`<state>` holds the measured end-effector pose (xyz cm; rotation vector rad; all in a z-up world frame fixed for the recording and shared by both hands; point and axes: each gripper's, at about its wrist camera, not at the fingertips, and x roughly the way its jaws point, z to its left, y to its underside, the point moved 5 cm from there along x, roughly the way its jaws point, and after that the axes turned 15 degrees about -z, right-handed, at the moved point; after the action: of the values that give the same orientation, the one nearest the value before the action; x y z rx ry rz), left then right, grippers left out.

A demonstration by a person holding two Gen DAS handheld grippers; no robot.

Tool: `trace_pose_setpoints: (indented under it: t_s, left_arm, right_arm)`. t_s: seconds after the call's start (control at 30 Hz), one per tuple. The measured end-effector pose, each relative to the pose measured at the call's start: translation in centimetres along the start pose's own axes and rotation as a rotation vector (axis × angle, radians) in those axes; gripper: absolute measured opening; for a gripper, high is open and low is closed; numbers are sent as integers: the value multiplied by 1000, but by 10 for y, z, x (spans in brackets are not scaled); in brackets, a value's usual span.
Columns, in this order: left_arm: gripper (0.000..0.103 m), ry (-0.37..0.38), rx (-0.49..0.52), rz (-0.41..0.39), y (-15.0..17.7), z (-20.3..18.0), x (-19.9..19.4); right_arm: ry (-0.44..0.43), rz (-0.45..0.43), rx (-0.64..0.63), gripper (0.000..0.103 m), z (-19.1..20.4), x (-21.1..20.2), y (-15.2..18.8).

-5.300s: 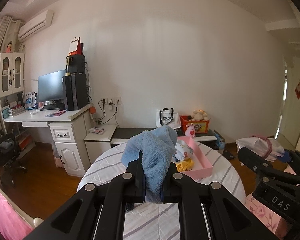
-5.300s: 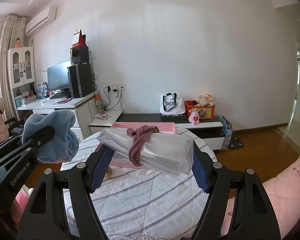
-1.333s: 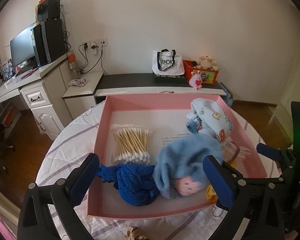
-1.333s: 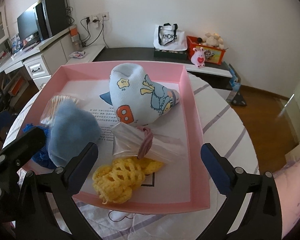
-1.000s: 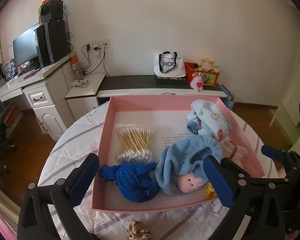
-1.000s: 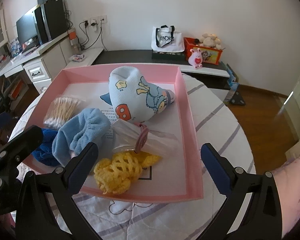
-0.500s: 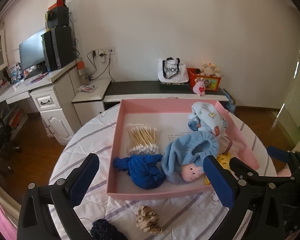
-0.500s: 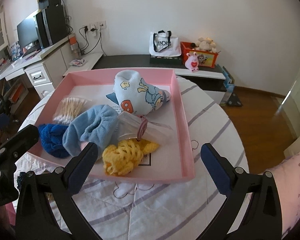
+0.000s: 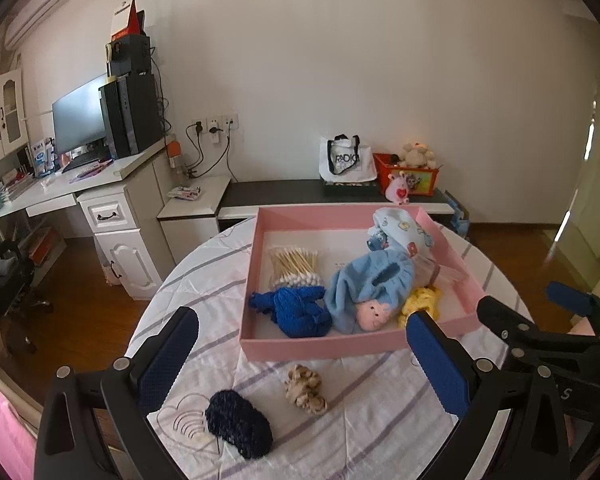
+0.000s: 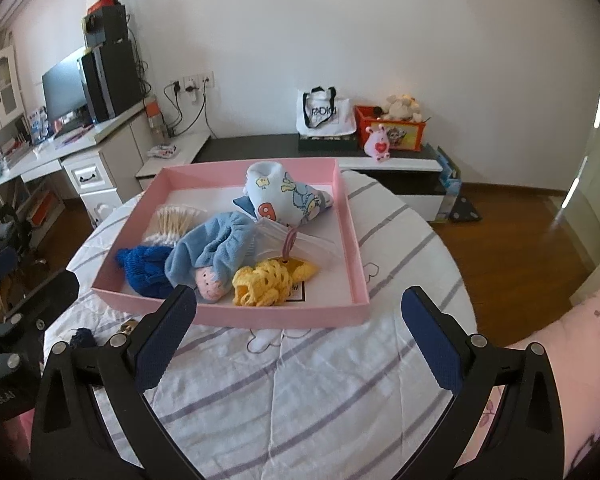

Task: Organize soft objects
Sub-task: 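Raise both tools up and away from the pink box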

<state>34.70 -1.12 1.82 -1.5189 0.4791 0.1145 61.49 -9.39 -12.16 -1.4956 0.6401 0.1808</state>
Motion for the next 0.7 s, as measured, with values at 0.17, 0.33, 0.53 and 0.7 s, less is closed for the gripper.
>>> trace_pose_setpoints:
  t_s: [0.17, 0.33, 0.53, 0.7]
  left_arm:
    - [103, 1, 10, -31, 1, -2, -30]
    - [103, -11, 10, -63, 2, -4, -56]
    - [103, -28, 9, -108, 5, -7, -89]
    - [103, -26, 16, -152, 6, -13, -119]
  right_arm:
    - [1, -33, 8, 103, -2, -25, -1]
    - [-7, -69, 0, 103, 1, -48, -1]
    - [-13, -116, -9, 103, 5, -74, -2]
    - [-5, -156, -15, 103, 5, -96, -1]
